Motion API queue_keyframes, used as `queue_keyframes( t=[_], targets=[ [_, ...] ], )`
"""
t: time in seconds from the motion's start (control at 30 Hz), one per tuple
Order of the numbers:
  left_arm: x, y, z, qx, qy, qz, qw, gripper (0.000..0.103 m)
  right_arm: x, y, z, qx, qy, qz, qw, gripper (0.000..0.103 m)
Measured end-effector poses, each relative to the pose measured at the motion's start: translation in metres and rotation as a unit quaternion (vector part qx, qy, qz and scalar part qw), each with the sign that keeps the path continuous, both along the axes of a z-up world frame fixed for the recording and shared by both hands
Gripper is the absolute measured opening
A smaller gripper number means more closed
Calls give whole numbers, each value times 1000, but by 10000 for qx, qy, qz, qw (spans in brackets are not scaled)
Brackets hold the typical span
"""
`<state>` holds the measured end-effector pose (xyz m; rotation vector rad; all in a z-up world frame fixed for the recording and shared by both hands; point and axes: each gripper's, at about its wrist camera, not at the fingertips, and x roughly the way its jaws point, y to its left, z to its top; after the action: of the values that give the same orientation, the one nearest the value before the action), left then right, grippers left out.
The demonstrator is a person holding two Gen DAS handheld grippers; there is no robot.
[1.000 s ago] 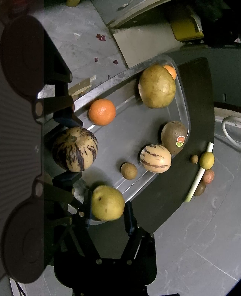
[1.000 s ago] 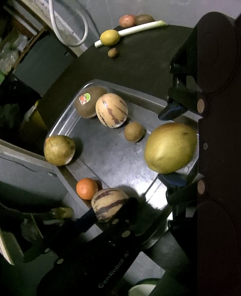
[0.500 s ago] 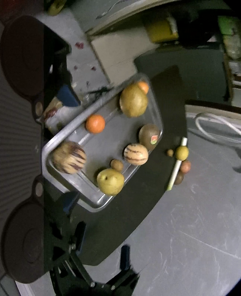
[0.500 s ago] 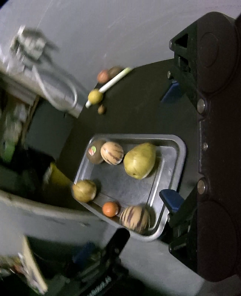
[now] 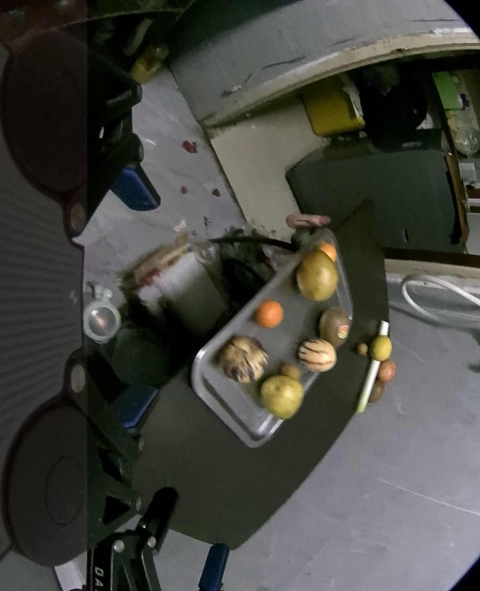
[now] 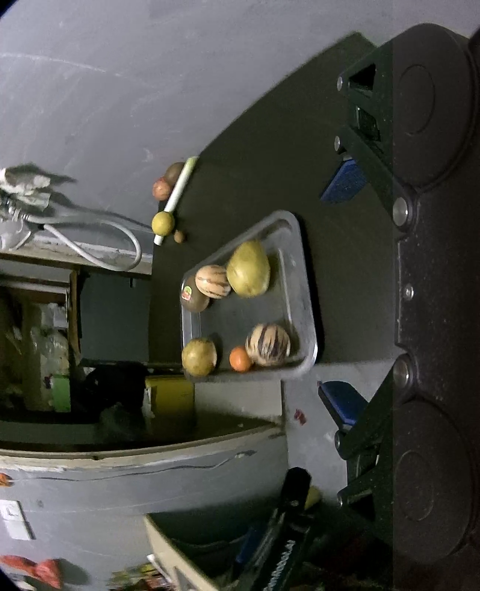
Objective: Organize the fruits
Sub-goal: 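Move both tools back toward the yellow fruit and leek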
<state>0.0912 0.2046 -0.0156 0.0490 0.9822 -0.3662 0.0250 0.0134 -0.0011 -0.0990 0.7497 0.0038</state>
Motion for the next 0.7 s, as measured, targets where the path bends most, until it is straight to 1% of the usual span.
queue_keyframes(
  t=[0.1, 0.2, 0.33, 0.4, 0.47, 0.53, 0.7],
  targets=[
    [-4, 7, -2, 157, 92, 6, 9998, 102, -11, 2, -1, 245, 83, -196, 9995, 102],
    [-1, 15, -5, 307, 209, 85, 9993, 102, -20, 2, -7, 505, 290, -529, 9969, 102],
    [11, 26, -11, 420, 383, 206, 9982, 102, -29, -7, -19, 1103, 611, -1095, 9860, 102],
    [20, 31, -17, 447, 490, 249, 9975, 102, -29, -10, -25, 1295, 782, -1336, 9794, 102],
    [31, 35, -22, 450, 587, 268, 9969, 102, -27, -11, -28, 1312, 857, -1542, 9755, 102],
    [45, 39, -27, 437, 661, 222, 9966, 102, -24, -10, -28, 1295, 826, -1712, 9732, 102],
    [89, 43, -31, 410, 742, -107, 9963, 102, -2, -1, -26, 1335, 677, -2233, 9632, 102]
  ],
)
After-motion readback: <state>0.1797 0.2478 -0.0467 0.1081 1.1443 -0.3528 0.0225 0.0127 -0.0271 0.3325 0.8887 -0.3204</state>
